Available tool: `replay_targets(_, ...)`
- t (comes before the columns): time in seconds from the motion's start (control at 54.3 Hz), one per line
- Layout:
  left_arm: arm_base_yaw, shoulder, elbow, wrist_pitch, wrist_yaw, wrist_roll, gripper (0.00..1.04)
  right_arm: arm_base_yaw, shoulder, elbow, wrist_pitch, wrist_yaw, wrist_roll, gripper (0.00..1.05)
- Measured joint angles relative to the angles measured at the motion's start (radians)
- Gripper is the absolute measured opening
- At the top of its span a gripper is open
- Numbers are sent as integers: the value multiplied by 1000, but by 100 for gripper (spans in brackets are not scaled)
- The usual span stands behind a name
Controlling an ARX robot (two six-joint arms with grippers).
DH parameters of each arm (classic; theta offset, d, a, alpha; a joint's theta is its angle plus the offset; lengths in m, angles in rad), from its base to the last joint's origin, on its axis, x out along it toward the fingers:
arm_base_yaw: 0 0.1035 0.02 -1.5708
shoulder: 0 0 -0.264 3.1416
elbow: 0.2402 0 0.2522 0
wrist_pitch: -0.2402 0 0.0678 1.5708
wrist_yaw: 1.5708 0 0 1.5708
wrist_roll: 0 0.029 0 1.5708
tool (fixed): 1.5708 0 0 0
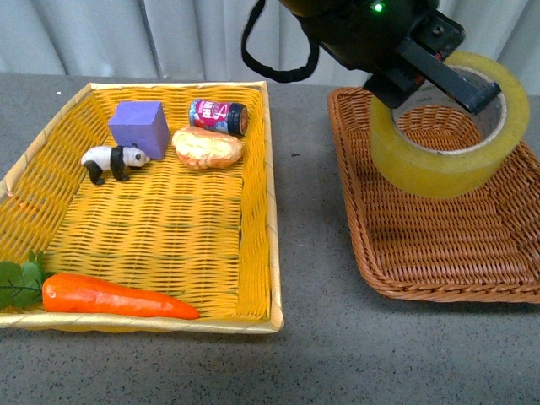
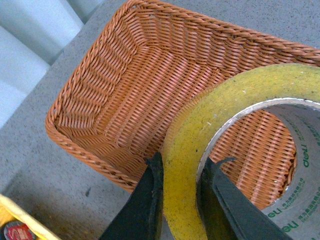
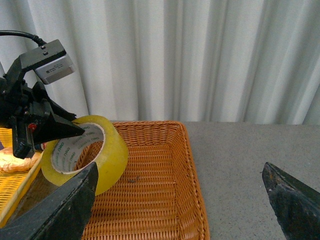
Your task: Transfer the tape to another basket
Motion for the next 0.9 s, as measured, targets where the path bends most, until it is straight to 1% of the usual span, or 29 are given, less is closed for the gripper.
replay_targets(0.203,5,42,55,-11,-14,22,16,0,0,0,0,0,0,96)
replay_targets(0.903,9,43,60,-26,10,-12,16,0,0,0,0,0,0,96)
